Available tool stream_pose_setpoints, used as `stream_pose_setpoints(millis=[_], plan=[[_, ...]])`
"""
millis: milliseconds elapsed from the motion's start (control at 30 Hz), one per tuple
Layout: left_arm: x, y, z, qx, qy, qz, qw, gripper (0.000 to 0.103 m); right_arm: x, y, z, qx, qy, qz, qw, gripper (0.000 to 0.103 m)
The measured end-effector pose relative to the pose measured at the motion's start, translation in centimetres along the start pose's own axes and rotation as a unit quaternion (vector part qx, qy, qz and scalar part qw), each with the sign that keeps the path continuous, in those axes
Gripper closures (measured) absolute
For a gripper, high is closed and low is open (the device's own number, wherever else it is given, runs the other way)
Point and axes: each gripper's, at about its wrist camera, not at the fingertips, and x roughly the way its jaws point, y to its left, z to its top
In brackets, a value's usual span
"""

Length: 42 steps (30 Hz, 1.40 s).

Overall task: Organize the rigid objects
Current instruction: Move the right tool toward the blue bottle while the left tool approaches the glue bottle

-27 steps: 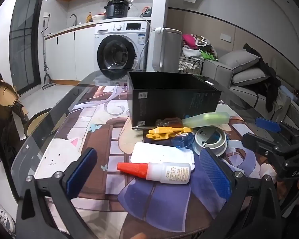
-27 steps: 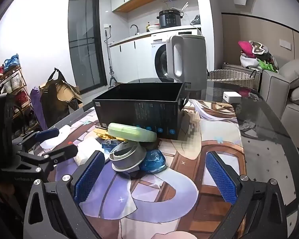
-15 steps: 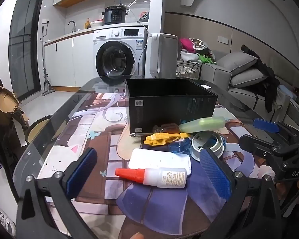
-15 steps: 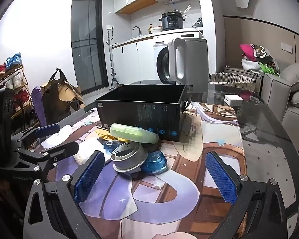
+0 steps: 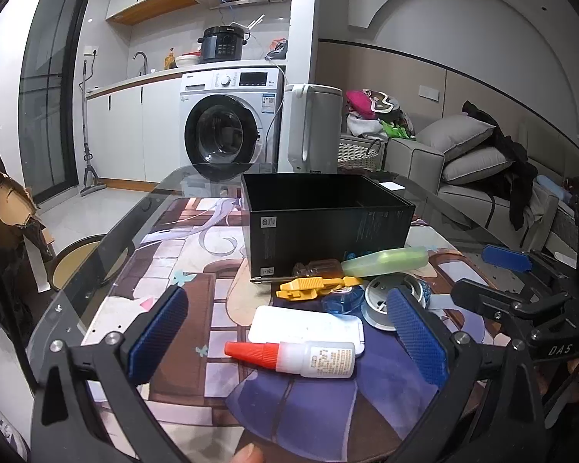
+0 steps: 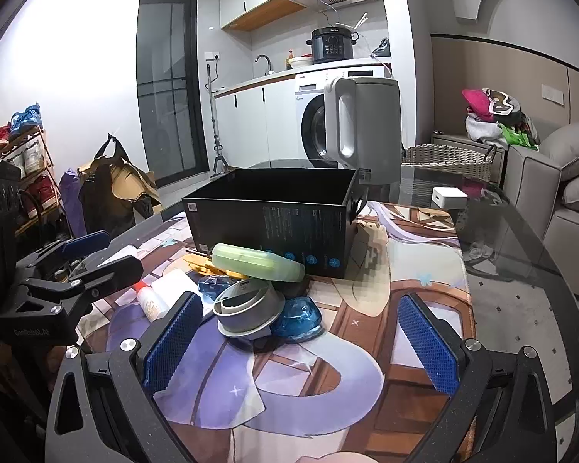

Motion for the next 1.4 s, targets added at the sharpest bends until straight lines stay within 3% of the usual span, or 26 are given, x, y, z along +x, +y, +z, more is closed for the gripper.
stream_pose_setpoints(millis=[467,700,1000,1400], plan=[[-0.4,-0.1,0.1,0.018,0.0,0.01,0.9998,0.0,0.4,1.1,-0.3,-0.022,0.018,0.017,0.999,0.0],[-0.3,-0.4,-0.1,0.03,0.002,0.004,0.9996,0.0,0.6,0.5,-0.2,0.001,0.037,0.036,0.999,0.0],[0.1,-0.9,-0.5,0.054,0.006,0.021,0.9983,0.0,0.4,0.9,-0.1,-0.031,0.034,0.002,0.999,0.0],[1.0,-0.1,-1.4,0.047,0.047,0.014,0.9977,0.0,1.1,0.8,-0.4,-0.037,0.049,-0.002,0.998,0.0]])
